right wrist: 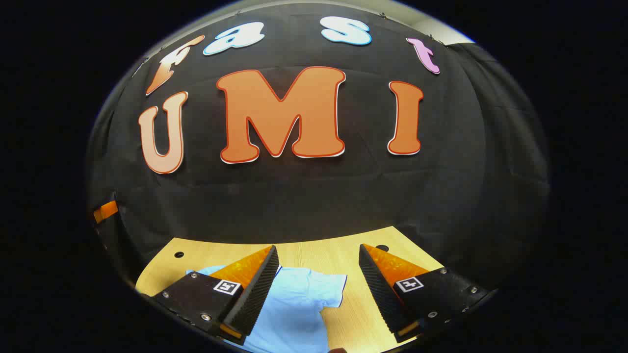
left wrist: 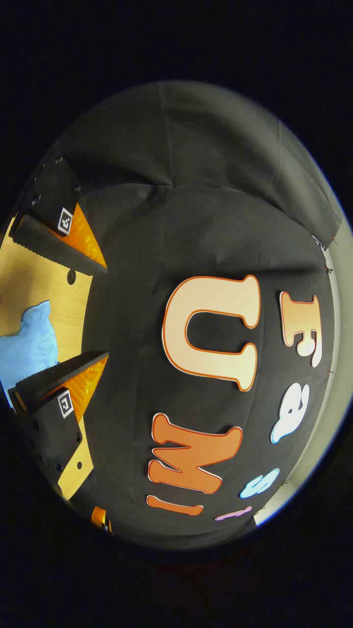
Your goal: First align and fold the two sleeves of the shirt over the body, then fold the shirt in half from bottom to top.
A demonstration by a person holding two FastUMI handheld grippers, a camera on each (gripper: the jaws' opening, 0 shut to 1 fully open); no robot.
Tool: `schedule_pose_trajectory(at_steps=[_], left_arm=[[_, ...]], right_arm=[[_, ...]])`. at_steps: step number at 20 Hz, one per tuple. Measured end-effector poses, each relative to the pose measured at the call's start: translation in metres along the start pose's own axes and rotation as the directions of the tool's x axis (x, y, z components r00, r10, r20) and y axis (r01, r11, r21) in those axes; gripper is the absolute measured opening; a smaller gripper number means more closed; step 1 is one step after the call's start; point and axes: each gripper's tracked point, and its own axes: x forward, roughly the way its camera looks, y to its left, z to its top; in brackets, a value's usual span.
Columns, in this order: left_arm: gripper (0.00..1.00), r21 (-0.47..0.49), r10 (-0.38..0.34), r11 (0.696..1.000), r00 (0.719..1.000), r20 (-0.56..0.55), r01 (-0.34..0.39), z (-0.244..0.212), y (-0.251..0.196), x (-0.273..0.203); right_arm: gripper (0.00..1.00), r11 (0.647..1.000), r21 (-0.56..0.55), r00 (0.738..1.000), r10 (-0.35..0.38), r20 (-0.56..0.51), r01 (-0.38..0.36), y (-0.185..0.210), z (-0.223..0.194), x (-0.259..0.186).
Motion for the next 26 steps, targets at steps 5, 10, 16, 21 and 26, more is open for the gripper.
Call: schedule_pose_trajectory(at_steps=[5, 10, 16, 21, 26], left_arm=[[0.98, 0.002, -0.017, 1.000, 1.000, -0.020, 0.017, -0.006, -0.006, 0.001], [0.98, 0.014, -0.016, 1.000, 1.000, -0.022, 0.016, -0.006, -0.005, 0.000], [0.98, 0.015, -0.021, 1.000, 1.000, -0.020, 0.021, -0.006, -0.004, 0.001], [0.98, 0.009, -0.024, 1.000, 0.999, -0.022, 0.024, -0.008, -0.004, 0.003], [0.98, 0.012, -0.029, 0.999, 0.999, -0.020, 0.030, -0.007, -0.002, 0.003]], right_arm=[[0.99, 1.000, 0.001, 1.000, -0.009, -0.009, 0.009, -0.004, -0.004, -0.002], [0.99, 0.999, 0.022, 0.999, -0.026, -0.026, 0.027, -0.010, -0.006, -0.001], [0.99, 0.999, 0.028, 0.997, -0.043, -0.063, 0.045, -0.014, -0.012, 0.000], [0.99, 0.997, 0.050, 0.982, -0.047, -0.182, 0.057, -0.015, -0.034, 0.018], [0.99, 0.996, 0.054, 0.907, -0.047, -0.418, 0.077, -0.023, -0.076, 0.059]])
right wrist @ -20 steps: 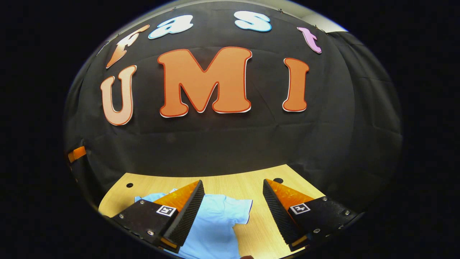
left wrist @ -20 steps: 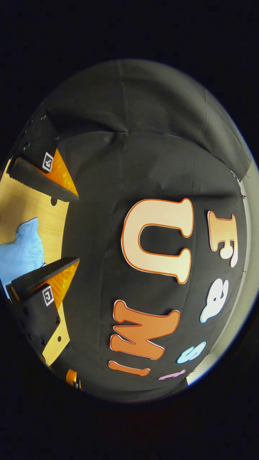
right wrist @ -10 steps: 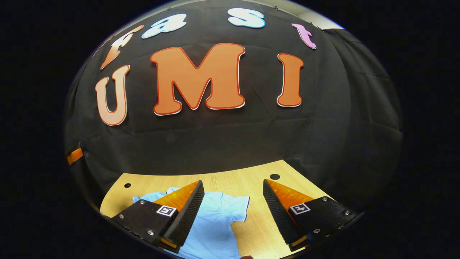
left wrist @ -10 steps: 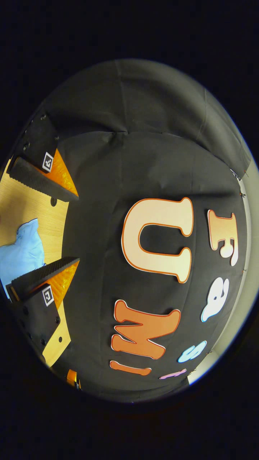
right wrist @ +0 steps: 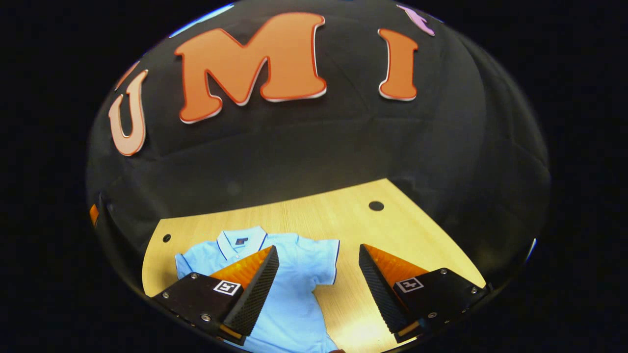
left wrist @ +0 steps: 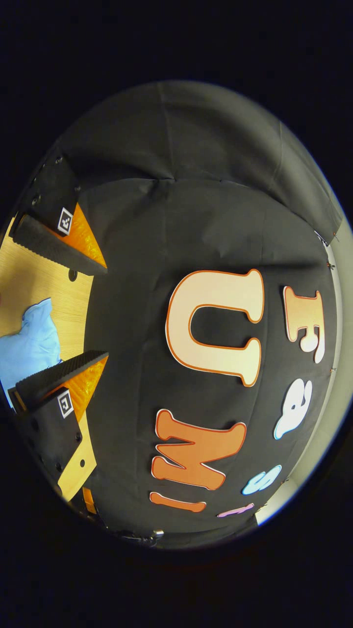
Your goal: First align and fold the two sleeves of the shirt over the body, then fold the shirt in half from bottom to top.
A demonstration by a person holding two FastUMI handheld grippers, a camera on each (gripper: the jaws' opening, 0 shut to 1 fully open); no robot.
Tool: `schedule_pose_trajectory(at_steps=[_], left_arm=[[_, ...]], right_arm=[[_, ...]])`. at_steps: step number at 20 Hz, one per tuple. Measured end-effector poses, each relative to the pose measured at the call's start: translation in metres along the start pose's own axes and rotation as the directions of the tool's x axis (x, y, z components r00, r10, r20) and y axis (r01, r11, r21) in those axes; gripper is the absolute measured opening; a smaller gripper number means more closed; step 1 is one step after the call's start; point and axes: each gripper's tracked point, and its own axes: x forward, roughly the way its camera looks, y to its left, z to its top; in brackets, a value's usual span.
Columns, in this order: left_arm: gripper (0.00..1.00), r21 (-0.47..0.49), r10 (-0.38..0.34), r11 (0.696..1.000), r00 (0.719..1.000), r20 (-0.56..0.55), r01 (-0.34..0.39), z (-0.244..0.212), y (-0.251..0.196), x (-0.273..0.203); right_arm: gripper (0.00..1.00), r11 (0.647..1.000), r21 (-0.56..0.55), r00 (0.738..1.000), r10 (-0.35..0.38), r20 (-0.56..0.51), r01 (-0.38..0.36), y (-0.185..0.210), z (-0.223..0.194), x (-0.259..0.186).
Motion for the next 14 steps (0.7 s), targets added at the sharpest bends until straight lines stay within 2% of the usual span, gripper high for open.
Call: schedule_pose_trajectory(at_steps=[2, 5, 9, 11, 14], left_arm=[[0.98, 0.000, 0.004, 1.000, 1.000, 0.004, -0.004, 0.001, 0.002, 0.000], [0.98, 0.009, 0.017, 1.000, 1.000, 0.002, -0.017, -0.001, 0.009, 0.001], [0.98, 0.025, 0.045, 0.999, 0.999, 0.004, -0.045, 0.000, 0.021, 0.001], [0.98, 0.036, 0.066, 0.997, 0.998, 0.006, -0.066, 0.001, 0.029, -0.002], [0.98, 0.024, 0.086, 0.996, 0.996, -0.003, -0.086, -0.002, 0.038, -0.004]], right_arm=[[0.99, 1.000, -0.012, 0.995, -0.015, -0.100, 0.013, -0.004, -0.009, 0.031], [0.99, 0.995, -0.078, 0.975, -0.077, -0.207, 0.062, -0.018, -0.021, 0.077], [0.99, 0.993, -0.092, 0.926, -0.104, -0.363, 0.076, -0.022, -0.055, 0.132], [0.99, 0.994, -0.079, 0.892, -0.106, -0.440, 0.079, -0.022, -0.076, 0.150], [1.00, 0.990, -0.110, 0.861, -0.133, -0.490, 0.090, -0.030, -0.097, 0.168]])
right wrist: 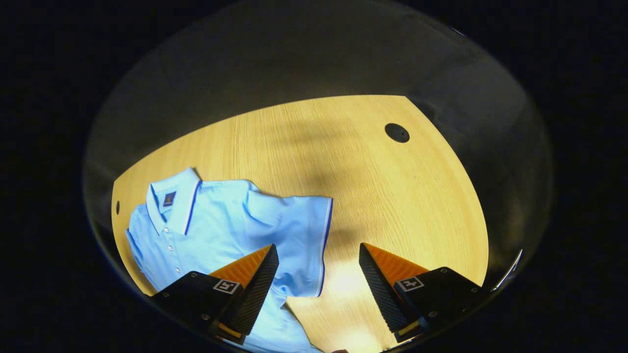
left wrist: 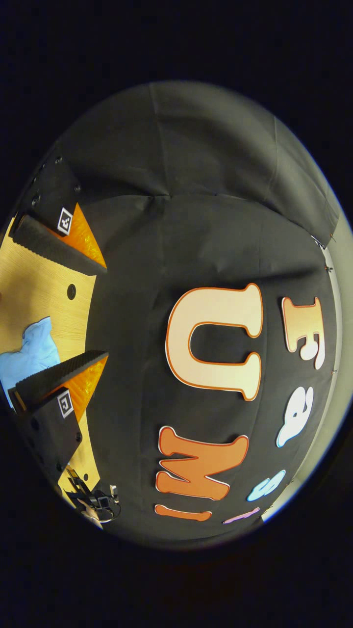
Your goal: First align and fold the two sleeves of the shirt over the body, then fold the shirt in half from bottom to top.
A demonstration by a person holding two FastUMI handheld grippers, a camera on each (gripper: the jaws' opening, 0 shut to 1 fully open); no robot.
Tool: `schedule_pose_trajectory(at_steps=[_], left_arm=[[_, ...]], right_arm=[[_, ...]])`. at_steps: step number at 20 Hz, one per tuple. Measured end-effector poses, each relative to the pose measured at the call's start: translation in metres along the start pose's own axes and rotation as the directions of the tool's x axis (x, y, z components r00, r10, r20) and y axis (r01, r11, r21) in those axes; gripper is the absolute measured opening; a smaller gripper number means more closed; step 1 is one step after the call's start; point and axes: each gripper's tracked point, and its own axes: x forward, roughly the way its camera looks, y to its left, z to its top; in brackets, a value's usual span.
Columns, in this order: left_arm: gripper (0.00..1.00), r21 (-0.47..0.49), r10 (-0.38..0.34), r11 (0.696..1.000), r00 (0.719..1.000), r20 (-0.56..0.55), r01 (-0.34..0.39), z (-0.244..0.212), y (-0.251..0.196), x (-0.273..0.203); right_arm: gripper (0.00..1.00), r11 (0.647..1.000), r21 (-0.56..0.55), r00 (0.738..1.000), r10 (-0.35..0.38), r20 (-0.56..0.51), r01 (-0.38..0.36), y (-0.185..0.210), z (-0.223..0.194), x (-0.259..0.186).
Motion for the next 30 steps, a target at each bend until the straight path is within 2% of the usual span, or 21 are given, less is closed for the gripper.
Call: schedule_pose_trajectory(at_steps=[6, 8, 13, 16, 17, 18, 19, 21, 23, 26, 30], left_arm=[[0.98, -0.005, 0.036, 0.999, 0.998, -0.044, -0.036, -0.019, 0.017, -0.001], [0.98, -0.016, 0.042, 0.999, 0.997, -0.058, -0.043, -0.024, 0.018, 0.001], [0.98, -0.020, 0.052, 0.998, 0.996, -0.071, -0.053, -0.029, 0.021, 0.003], [0.98, -0.025, 0.052, 0.998, 0.995, -0.080, -0.054, -0.031, 0.022, 0.003], [0.98, -0.027, 0.052, 0.998, 0.995, -0.085, -0.055, -0.033, 0.023, 0.002], [0.98, -0.029, 0.054, 0.998, 0.994, -0.090, -0.057, -0.033, 0.023, 0.002], [0.98, -0.029, 0.057, 0.998, 0.994, -0.096, -0.060, -0.037, 0.025, 0.003], [0.98, -0.028, 0.061, 0.997, 0.992, -0.107, -0.065, -0.040, 0.026, 0.002], [0.98, -0.020, 0.069, 0.997, 0.990, -0.121, -0.072, -0.045, 0.031, 0.002], [0.98, -0.004, 0.089, 0.996, 0.987, -0.134, -0.091, -0.049, 0.045, 0.005], [0.98, 0.008, 0.107, 0.994, 0.984, -0.142, -0.107, -0.050, 0.058, 0.007]], right_arm=[[1.00, 1.000, 0.029, 0.998, -0.006, -0.055, 0.008, 0.001, -0.007, 0.022], [0.95, 1.000, 0.016, 0.997, -0.018, -0.069, 0.020, -0.002, -0.011, 0.026], [0.68, 0.997, 0.066, 0.996, 0.031, -0.088, -0.026, 0.008, -0.014, 0.027], [0.51, 0.997, 0.073, 0.996, 0.032, -0.079, -0.026, 0.009, -0.013, 0.030], [0.38, 0.996, 0.083, 0.997, 0.033, -0.074, -0.027, 0.010, -0.012, 0.030], [0.31, 0.995, 0.099, 0.997, 0.034, -0.066, -0.028, 0.009, -0.011, 0.030], [0.16, 0.993, 0.111, 0.997, 0.035, -0.062, -0.028, 0.008, -0.010, 0.030], [0.06, 0.992, 0.116, 0.998, 0.052, -0.047, -0.046, 0.011, -0.009, 0.029], [0.03, 0.992, 0.117, 0.999, 0.046, -0.016, -0.044, 0.013, -0.005, 0.021], [0.01, 0.996, 0.048, 0.994, 0.075, 0.077, -0.079, 0.031, 0.012, -0.008], [0.01, 0.987, -0.005, 0.976, 0.161, 0.147, -0.162, 0.068, 0.025, -0.046]])
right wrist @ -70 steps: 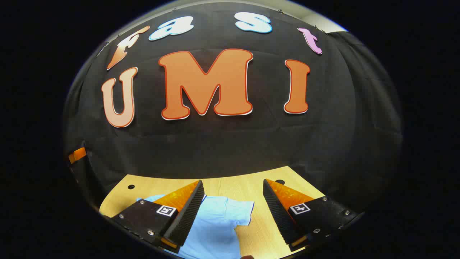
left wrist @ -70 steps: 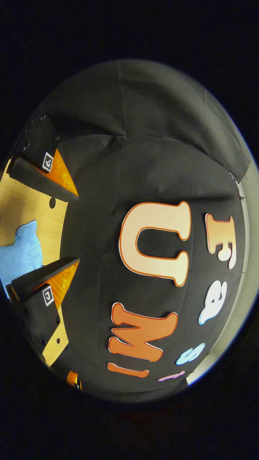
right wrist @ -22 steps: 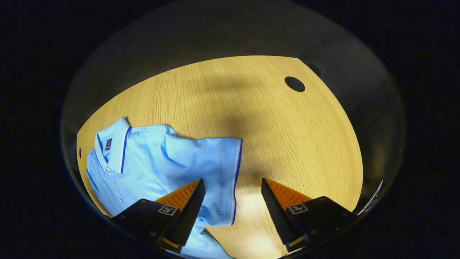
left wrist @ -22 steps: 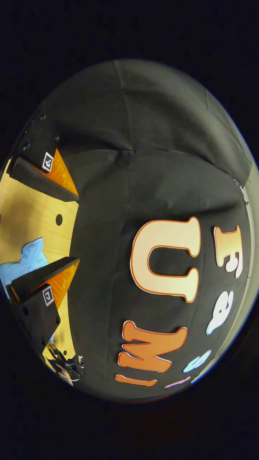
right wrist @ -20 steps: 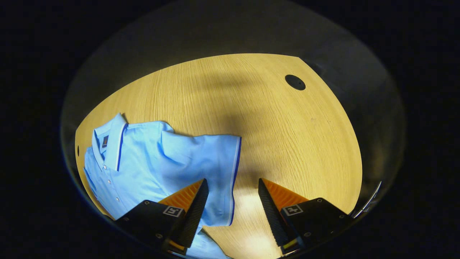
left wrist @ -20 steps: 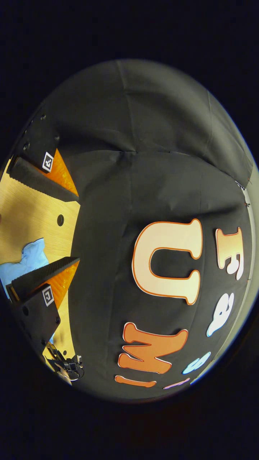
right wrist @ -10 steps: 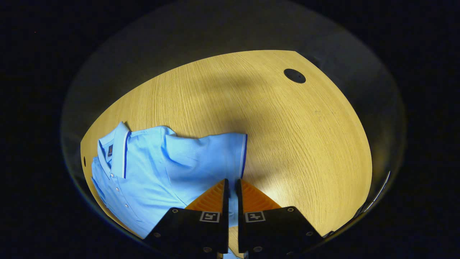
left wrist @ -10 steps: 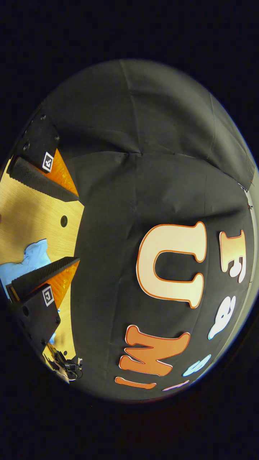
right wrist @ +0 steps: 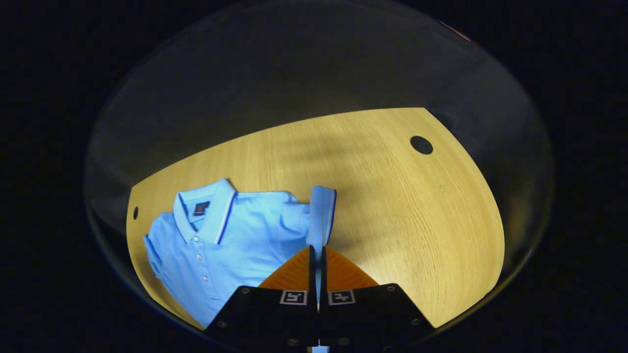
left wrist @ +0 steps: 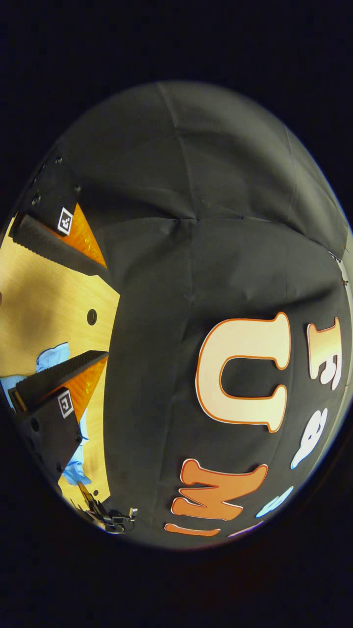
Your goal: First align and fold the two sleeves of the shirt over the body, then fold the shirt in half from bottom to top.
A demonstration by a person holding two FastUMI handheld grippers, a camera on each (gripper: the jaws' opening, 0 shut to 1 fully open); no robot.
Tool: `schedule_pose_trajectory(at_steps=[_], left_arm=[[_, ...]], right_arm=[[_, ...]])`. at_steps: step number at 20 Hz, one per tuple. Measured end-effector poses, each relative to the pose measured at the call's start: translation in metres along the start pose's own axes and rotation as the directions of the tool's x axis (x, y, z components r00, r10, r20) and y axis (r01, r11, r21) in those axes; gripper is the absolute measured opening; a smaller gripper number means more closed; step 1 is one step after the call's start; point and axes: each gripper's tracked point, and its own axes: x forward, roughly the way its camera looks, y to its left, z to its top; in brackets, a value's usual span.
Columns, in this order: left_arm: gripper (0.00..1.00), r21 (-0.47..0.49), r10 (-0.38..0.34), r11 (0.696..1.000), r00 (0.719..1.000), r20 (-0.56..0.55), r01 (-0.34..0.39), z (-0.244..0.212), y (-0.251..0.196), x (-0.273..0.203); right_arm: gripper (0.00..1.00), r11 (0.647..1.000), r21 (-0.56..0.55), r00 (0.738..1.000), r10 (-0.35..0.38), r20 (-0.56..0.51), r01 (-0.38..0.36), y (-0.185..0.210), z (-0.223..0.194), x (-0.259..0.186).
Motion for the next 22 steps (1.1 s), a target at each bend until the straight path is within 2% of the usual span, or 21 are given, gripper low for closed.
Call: schedule_pose_trajectory(at_steps=[2, 6, 10, 13, 16, 17, 18, 20, 22], left_arm=[[0.98, -0.001, 0.003, 1.000, 1.000, -0.005, -0.003, 0.000, 0.004, 0.002], [0.98, -0.009, -0.010, 1.000, 1.000, -0.005, 0.010, -0.001, 0.005, 0.004], [0.98, -0.022, -0.020, 1.000, 0.999, -0.033, 0.019, -0.008, 0.003, 0.007], [0.98, -0.027, -0.027, 0.999, 0.999, -0.039, 0.026, -0.009, 0.000, 0.006], [0.98, -0.025, -0.023, 0.999, 0.999, -0.049, 0.022, -0.011, 0.002, 0.006], [0.98, -0.027, -0.023, 0.999, 0.998, -0.053, 0.022, -0.011, 0.003, 0.006], [0.98, -0.029, -0.023, 0.999, 0.998, -0.059, 0.021, -0.013, 0.003, 0.006], [0.98, -0.019, -0.003, 1.000, 0.996, -0.093, 0.002, -0.020, 0.006, 0.009], [0.98, -0.034, -0.002, 0.999, 0.991, -0.134, -0.003, -0.032, 0.007, 0.012]], right_arm=[[0.01, 0.999, -0.030, 0.999, 0.029, 0.029, -0.028, 0.019, 0.004, -0.012], [0.01, 0.990, -0.056, 0.990, 0.134, 0.043, -0.132, 0.074, 0.001, -0.031], [0.02, 0.972, -0.150, 0.980, 0.192, 0.045, -0.183, 0.118, -0.011, -0.041], [0.02, 0.950, -0.244, 0.976, 0.211, 0.050, -0.193, 0.144, -0.020, -0.042], [0.05, 0.937, -0.262, 0.969, 0.244, 0.024, -0.230, 0.173, -0.037, -0.045], [0.12, 0.935, -0.256, 0.966, 0.257, 0.013, -0.245, 0.180, -0.041, -0.046], [0.13, 0.933, -0.248, 0.963, 0.270, 0.006, -0.260, 0.187, -0.045, -0.048], [0.34, 0.927, -0.254, 0.958, 0.285, 0.003, -0.275, 0.193, -0.050, -0.051], [0.42, 0.931, -0.248, 0.959, 0.281, 0.022, -0.267, 0.192, -0.050, -0.057]])
